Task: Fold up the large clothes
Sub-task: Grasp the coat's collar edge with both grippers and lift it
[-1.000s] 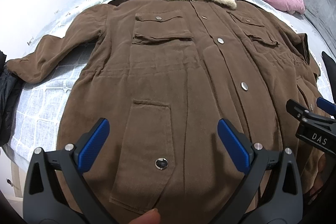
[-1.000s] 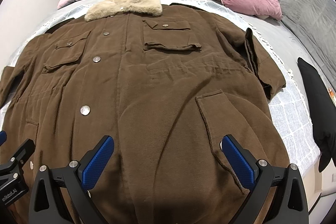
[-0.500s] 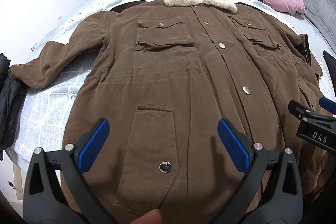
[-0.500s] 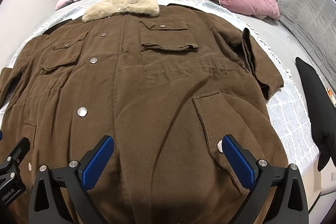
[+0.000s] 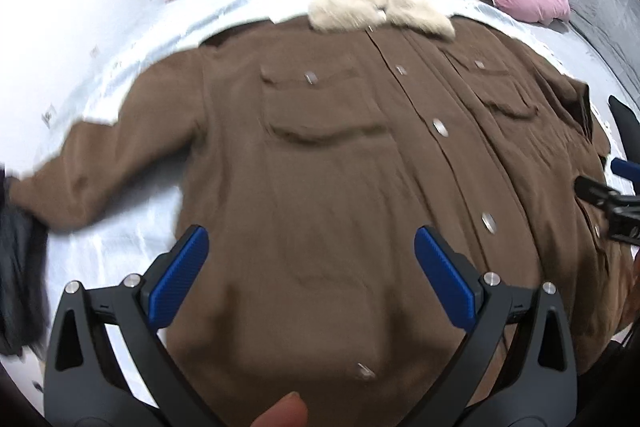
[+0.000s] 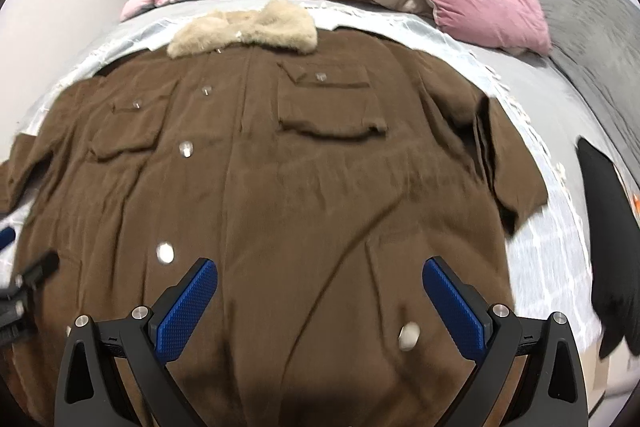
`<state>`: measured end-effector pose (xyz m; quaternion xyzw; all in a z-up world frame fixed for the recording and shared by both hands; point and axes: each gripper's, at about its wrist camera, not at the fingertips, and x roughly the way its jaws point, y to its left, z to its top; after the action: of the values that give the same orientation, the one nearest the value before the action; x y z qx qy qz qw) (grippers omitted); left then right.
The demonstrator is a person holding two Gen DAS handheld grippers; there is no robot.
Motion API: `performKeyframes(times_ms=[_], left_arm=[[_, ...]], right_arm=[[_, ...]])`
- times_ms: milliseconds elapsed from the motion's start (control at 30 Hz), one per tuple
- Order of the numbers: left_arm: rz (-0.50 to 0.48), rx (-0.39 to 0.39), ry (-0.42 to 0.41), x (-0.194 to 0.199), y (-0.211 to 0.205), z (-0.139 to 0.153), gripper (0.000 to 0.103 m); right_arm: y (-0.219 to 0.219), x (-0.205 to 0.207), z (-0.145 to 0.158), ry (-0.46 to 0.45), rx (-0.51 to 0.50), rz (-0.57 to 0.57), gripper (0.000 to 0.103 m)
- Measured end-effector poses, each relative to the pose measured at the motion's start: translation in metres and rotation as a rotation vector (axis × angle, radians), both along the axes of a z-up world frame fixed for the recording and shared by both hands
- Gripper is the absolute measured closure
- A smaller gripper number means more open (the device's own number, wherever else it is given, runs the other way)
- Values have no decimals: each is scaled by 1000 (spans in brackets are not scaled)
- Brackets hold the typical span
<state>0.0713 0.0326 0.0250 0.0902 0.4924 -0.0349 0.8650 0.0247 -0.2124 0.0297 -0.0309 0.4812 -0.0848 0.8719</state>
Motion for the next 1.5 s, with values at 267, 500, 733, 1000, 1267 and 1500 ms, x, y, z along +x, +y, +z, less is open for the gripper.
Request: performKeyframes(times_ms=[267,500,733,1000,1267,1500], left_arm=[[-18,15,-2,127,57,19,1],[-69,17,52,250,97,-16,1],[-68,-226,176,324,120,-72,15],[-142,-332,190,313,108,-78,29],[-13,-274,165,290,104,-61,90],[37,-120,-181,285,73,16,93]], right_arm=[[-50,106,28,72,123,169,0],[-99,221,2,184,98,201,0],[-145,313,-20,125,101,152,1],[-144,363,-89,210,133,171,0],[-130,339,-77,75,141,58,76],[-117,304,-6,-170,106,-31,93]])
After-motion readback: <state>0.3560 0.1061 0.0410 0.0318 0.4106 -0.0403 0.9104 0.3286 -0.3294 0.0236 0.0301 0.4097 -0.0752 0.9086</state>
